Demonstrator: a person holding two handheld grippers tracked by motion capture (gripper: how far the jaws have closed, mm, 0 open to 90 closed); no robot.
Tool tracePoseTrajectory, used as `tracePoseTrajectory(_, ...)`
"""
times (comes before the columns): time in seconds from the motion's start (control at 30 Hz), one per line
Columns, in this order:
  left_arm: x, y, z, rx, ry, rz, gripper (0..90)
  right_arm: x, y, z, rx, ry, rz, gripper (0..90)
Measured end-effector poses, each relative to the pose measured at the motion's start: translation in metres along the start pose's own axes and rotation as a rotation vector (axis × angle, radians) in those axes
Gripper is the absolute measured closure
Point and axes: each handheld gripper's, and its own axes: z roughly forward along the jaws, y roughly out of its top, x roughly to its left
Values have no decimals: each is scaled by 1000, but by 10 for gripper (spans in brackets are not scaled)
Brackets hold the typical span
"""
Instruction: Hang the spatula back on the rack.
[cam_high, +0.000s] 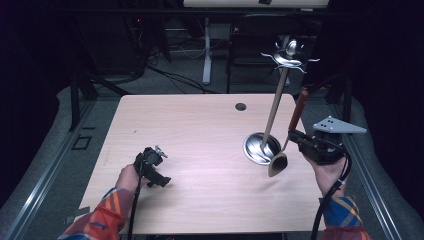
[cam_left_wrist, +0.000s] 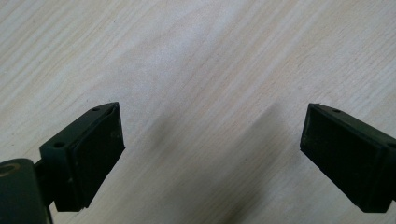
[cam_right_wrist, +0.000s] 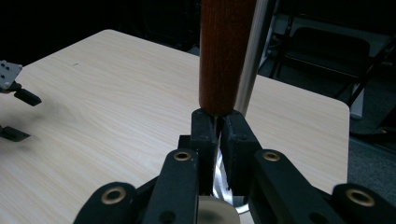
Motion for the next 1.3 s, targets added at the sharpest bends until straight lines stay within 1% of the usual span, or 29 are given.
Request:
tracePoseTrajectory(0.23, 0, 0, 1, -1, -2, -1, 59, -2, 6, -4, -21, -4, -2, 842)
tracePoseTrajectory(0.33, 0, 0, 0, 1, 0, 7, 59, -2, 8, -4, -23, -9, -8, 842)
tracePoseTrajectory(0.43, 0, 0, 0, 0, 0, 2, 59, -2, 11, -5, -25, -8, -10, 842)
tracePoseTrajectory(0.47, 0, 0, 0, -1, 1, 0, 59, -2, 13, -5, -33, -8, -12, 842)
tracePoseTrajectory(0.6, 0, 0, 0, 0, 1, 4, 59, -2, 15, -5, -37, -4, -13, 842)
tracePoseTrajectory(0.73, 0, 0, 0, -1, -1, 2, 59, -2, 16, -5, -34, -11, -16, 842)
tracePoseTrajectory(0.77, 0, 0, 0, 0, 0, 5, 59, -3, 17, -5, -37, -9, -14, 842)
tracePoseTrajectory(0.8, 0, 0, 1, -2, -2, -2, 59, -3, 18, -5, -37, -8, -12, 842)
tracePoseTrajectory(0.83, 0, 0, 1, 2, 0, 6, 59, -3, 19, -5, -42, -9, -14, 842)
tracePoseTrajectory(0.93, 0, 1, 1, 5, -2, 5, 59, -4, 21, -6, -50, -6, -11, 842)
tracePoseTrajectory(1.3, 0, 1, 2, 6, -3, 6, 60, -9, 25, -10, -61, -16, 3, 842)
